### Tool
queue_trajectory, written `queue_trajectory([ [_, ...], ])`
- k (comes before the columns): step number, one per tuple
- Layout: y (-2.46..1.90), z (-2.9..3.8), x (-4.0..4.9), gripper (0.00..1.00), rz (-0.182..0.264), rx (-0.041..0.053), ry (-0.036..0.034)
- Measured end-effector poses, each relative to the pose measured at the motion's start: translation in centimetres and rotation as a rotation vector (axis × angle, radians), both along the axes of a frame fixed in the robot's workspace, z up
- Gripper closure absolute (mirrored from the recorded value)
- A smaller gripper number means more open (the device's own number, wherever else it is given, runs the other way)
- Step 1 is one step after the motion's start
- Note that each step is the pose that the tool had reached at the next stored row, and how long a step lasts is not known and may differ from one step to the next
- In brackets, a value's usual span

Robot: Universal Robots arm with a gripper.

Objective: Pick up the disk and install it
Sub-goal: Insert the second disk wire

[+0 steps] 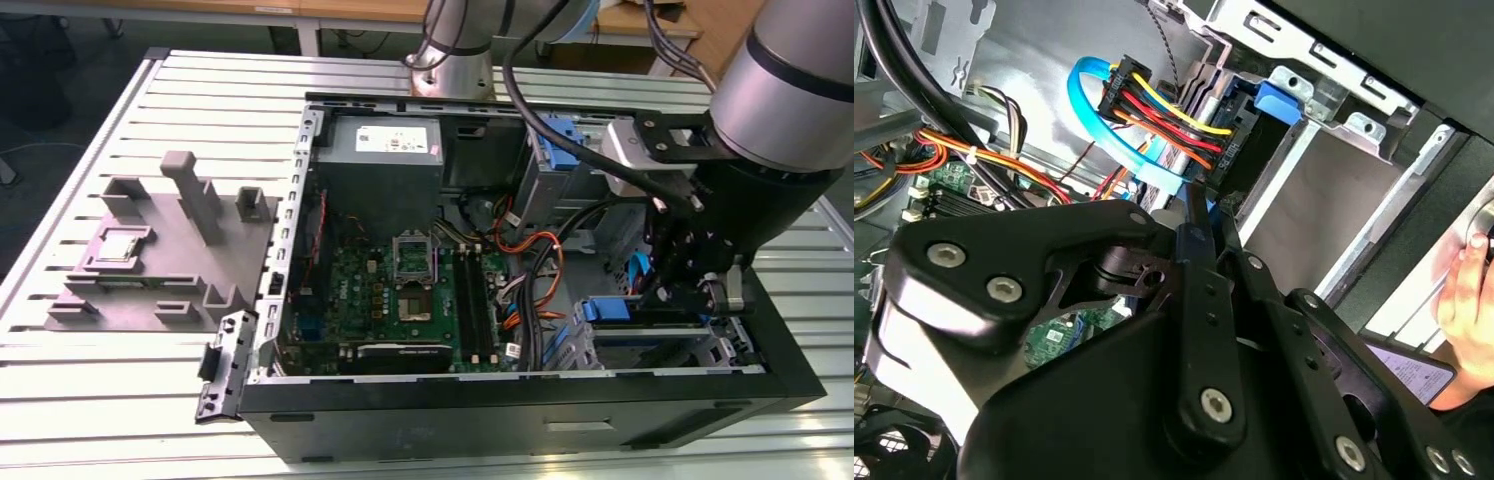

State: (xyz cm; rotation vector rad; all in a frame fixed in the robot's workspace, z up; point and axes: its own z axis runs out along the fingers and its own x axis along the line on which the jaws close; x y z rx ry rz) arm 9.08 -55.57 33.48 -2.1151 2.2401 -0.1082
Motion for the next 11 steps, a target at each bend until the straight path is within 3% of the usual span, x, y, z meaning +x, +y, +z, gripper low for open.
queue_trajectory([
  [11,0.0,-0.11,0.05,0.84,0.005,0.0002,0.0],
])
